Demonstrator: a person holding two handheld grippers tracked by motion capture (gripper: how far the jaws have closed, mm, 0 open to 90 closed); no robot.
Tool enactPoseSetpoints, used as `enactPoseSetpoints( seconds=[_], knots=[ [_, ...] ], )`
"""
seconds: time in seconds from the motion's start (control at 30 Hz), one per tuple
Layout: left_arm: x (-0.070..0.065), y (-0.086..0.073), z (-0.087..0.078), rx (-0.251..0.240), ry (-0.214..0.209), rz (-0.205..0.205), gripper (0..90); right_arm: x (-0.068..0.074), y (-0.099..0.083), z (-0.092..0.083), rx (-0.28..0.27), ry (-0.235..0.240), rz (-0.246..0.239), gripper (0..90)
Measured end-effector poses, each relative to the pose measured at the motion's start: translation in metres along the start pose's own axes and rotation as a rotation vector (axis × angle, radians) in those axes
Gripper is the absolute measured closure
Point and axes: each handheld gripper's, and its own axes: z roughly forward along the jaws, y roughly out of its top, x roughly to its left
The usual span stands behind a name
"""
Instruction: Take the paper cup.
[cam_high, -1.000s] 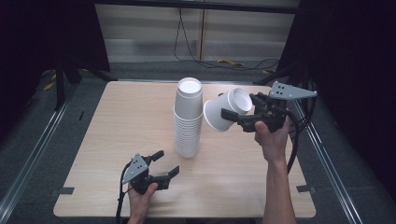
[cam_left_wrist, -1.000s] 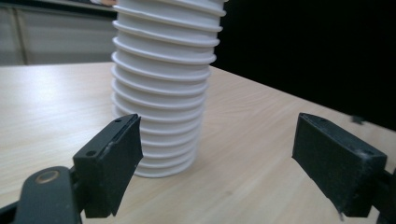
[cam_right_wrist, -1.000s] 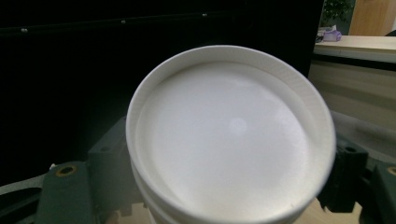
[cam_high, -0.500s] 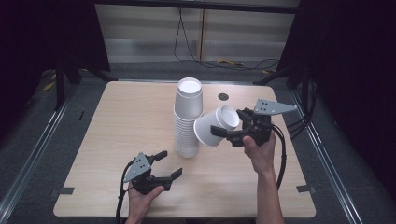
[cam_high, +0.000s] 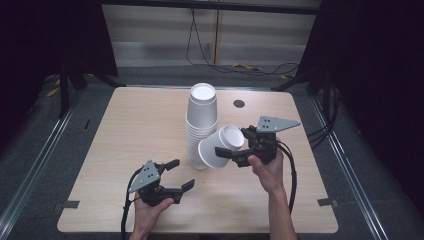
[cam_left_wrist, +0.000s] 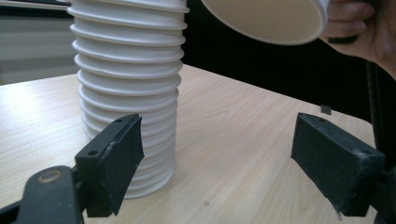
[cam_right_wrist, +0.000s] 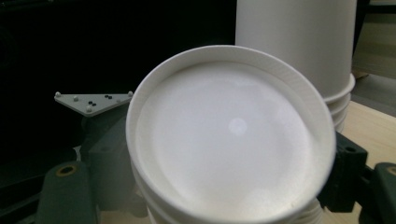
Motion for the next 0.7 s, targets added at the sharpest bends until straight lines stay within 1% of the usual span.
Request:
enactPoseSetpoints(
  seconds=[0.03,0.07,0.1,0.13,0.2,0.27,0.3,0.33,0.37,0.4,0.43,0.47,0.5,0.53,0.57,0.6,0.67,0.7],
  knots=[
    [-0.001,0.000,0.000,-0.003,-0.010,-0.012,16.6,0.000,-0.002,0.002,0.003,0.005,0.001,22.4],
    [0.000,0.001,0.000,-0.002,-0.006,0.000,16.6,0.001,-0.004,0.004,0.012,0.006,0.001,22.4],
    [0.000,0.003,0.000,0.011,-0.002,0.020,16.6,0.001,-0.007,0.007,0.015,0.015,0.008,22.4],
    [0.000,0.003,0.000,0.011,-0.002,0.020,16.6,0.001,-0.007,0.007,0.015,0.015,0.008,22.4],
    [-0.001,0.004,0.000,0.007,-0.006,0.024,16.6,0.001,-0.013,0.011,0.033,0.031,0.012,22.5],
    [-0.002,0.006,0.000,0.006,-0.018,0.025,16.8,0.002,-0.014,0.013,0.043,0.035,0.011,22.5],
    [-0.001,0.007,0.000,0.009,-0.017,0.041,17.5,0.002,-0.017,0.016,0.055,0.043,0.008,22.5],
    [-0.002,0.007,0.001,0.003,-0.011,0.039,17.1,0.002,-0.019,0.017,0.059,0.048,0.011,22.5],
    [-0.002,0.007,0.000,0.017,-0.025,0.048,17.0,0.002,-0.021,0.019,0.065,0.053,0.014,22.5],
    [-0.002,0.007,0.000,0.017,-0.025,0.048,16.8,0.002,-0.021,0.019,0.065,0.053,0.014,22.5],
    [-0.003,0.007,0.002,0.016,-0.040,0.046,16.4,0.002,-0.027,0.022,0.070,0.061,0.023,22.5],
    [-0.003,0.007,0.002,0.016,-0.040,0.046,16.0,0.002,-0.027,0.022,0.070,0.061,0.023,22.5],
    [-0.003,0.007,0.003,0.022,-0.050,0.054,15.8,0.002,-0.033,0.027,0.085,0.073,0.027,22.5],
    [-0.003,0.007,0.003,0.022,-0.050,0.054,15.7,0.002,-0.033,0.027,0.085,0.073,0.027,22.5],
    [-0.004,0.007,0.003,0.026,-0.049,0.058,15.7,0.002,-0.037,0.031,0.099,0.078,0.033,22.5],
    [-0.004,0.007,0.003,0.023,-0.054,0.058,15.6,0.003,-0.039,0.033,0.101,0.083,0.035,22.5],
    [-0.005,0.007,0.004,0.028,-0.067,0.060,15.6,0.003,-0.041,0.035,0.096,0.093,0.039,22.5],
    [-0.005,0.007,0.004,0.028,-0.067,0.060,15.6,0.003,-0.041,0.035,0.096,0.093,0.039,22.5]
  ],
)
